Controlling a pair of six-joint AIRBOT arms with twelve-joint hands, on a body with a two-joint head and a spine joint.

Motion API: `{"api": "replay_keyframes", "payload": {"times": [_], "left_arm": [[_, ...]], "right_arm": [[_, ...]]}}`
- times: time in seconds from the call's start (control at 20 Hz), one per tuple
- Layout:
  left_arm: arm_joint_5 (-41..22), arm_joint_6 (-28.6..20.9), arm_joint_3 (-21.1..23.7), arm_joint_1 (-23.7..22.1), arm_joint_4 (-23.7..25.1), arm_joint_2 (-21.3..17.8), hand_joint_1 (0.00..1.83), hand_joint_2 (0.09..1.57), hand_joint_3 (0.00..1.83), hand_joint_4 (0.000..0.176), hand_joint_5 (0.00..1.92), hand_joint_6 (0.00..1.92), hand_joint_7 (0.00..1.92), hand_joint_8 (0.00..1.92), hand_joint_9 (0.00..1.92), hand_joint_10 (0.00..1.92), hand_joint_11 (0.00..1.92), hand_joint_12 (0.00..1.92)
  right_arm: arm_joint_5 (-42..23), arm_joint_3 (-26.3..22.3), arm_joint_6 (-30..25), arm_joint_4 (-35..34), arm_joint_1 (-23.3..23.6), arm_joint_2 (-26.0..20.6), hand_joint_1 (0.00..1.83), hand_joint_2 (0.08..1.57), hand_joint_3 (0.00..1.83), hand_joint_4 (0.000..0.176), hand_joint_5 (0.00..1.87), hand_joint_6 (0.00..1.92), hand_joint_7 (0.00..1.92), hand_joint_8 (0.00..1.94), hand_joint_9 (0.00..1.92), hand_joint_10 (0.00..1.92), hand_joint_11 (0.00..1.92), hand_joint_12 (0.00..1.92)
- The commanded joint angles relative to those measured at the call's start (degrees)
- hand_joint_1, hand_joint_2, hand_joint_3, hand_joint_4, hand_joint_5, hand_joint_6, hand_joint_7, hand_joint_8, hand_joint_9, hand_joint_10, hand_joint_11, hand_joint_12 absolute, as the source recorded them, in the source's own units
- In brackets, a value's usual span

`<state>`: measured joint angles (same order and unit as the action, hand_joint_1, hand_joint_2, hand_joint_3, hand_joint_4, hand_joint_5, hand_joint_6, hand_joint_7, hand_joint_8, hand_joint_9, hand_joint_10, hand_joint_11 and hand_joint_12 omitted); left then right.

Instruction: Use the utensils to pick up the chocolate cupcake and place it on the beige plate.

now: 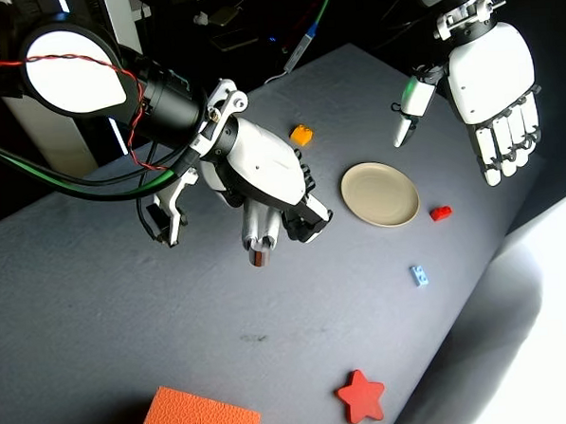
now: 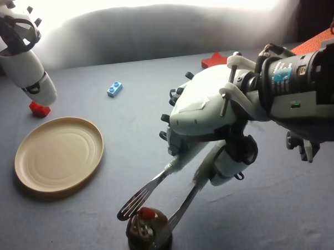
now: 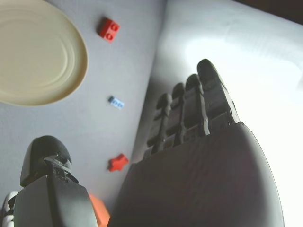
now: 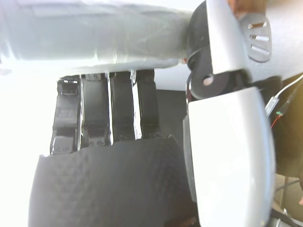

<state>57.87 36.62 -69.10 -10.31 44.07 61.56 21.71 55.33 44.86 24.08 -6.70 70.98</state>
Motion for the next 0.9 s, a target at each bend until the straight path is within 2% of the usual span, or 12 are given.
{"api": "replay_keyframes", "payload": {"times": [0.0, 0.1, 0.2, 0.35, 0.45, 0.65, 0.75, 0.85], "left_arm": [[-1.4, 0.5, -0.1, -0.5, 3.8, -0.6, 0.4, 0.92, 0.0, 0.0, 0.01, 0.0, 0.0, 0.0, 0.03, 0.0, 0.0, 0.3], [-1.4, 0.5, -0.1, -0.5, 3.8, -0.6, 0.39, 0.92, 0.0, 0.0, 0.01, 0.0, 0.0, 0.0, 0.0, 0.0, 0.0, 0.16], [-1.4, 0.5, -0.1, -0.5, 3.8, -0.6, 0.42, 0.91, 0.0, 0.0, 0.03, 0.0, 0.0, 0.0, 0.02, 0.0, 0.0, 0.26], [-1.4, 0.6, -0.2, -0.5, 3.9, -0.6, 0.42, 0.92, 0.0, 0.0, 0.0, 0.0, 0.0, 0.0, 0.01, 0.0, 0.0, 0.22], [-1.3, 0.6, -0.2, -0.5, 3.9, -0.6, 0.43, 0.92, 0.0, 0.0, 0.01, 0.0, 0.0, 0.0, 0.03, 0.01, 0.0, 0.29], [-1.3, 0.7, -0.2, -0.5, 3.9, -0.6, 0.37, 0.93, 0.0, 0.0, 0.0, 0.0, 0.0, 0.0, 0.02, 0.0, 0.0, 0.22], [-1.3, 0.7, -0.2, -0.5, 3.9, -0.6, 0.39, 0.92, 0.0, 0.0, 0.01, 0.0, 0.0, 0.0, 0.03, 0.01, 0.0, 0.26], [-1.3, 0.7, -0.2, -0.5, 3.9, -0.5, 0.39, 0.93, 0.0, 0.0, 0.0, 0.0, 0.0, 0.0, 0.01, 0.0, 0.0, 0.21]], "right_arm": [[-5.4, -0.2, -0.1, 1.1, 0.5, 0.0, 1.0, 1.08, 0.0, 0.0, 0.75, 0.0, 0.8, 0.0, 0.76, 0.0, 0.21, 1.25], [-5.7, 0.1, -0.1, 1.1, 0.4, 0.1, 1.01, 1.08, 0.0, 0.0, 0.75, 0.0, 0.79, 0.0, 0.76, 0.0, 0.2, 1.24], [-5.7, 0.4, -0.1, 1.2, 0.4, 0.2, 1.01, 1.08, 0.0, 0.0, 0.78, 0.01, 0.82, 0.01, 0.78, 0.01, 0.21, 1.25], [-5.8, 0.7, -0.1, 1.7, 0.6, 0.2, 1.0, 1.08, 0.0, 0.0, 0.74, 0.0, 0.8, 0.0, 0.75, 0.0, 0.17, 1.27], [-6.0, 0.7, -0.1, 2.1, 0.6, 0.2, 1.0, 1.07, 0.0, 0.0, 0.76, 0.01, 0.81, 0.01, 0.76, 0.01, 0.17, 1.27], [-6.1, 0.7, -0.1, 2.2, 0.6, 0.2, 1.0, 1.07, 0.0, 0.0, 0.77, 0.01, 0.81, 0.01, 0.77, 0.01, 0.16, 1.27], [-6.1, 0.7, -0.1, 2.4, 0.5, 0.2, 0.99, 1.07, 0.0, 0.0, 0.75, 0.0, 0.81, 0.0, 0.76, 0.0, 0.15, 1.26], [-6.1, 0.7, -0.1, 2.9, 0.2, 0.2, 1.0, 1.07, 0.0, 0.0, 0.74, 0.0, 0.79, 0.0, 0.75, 0.0, 0.15, 1.26]]}}
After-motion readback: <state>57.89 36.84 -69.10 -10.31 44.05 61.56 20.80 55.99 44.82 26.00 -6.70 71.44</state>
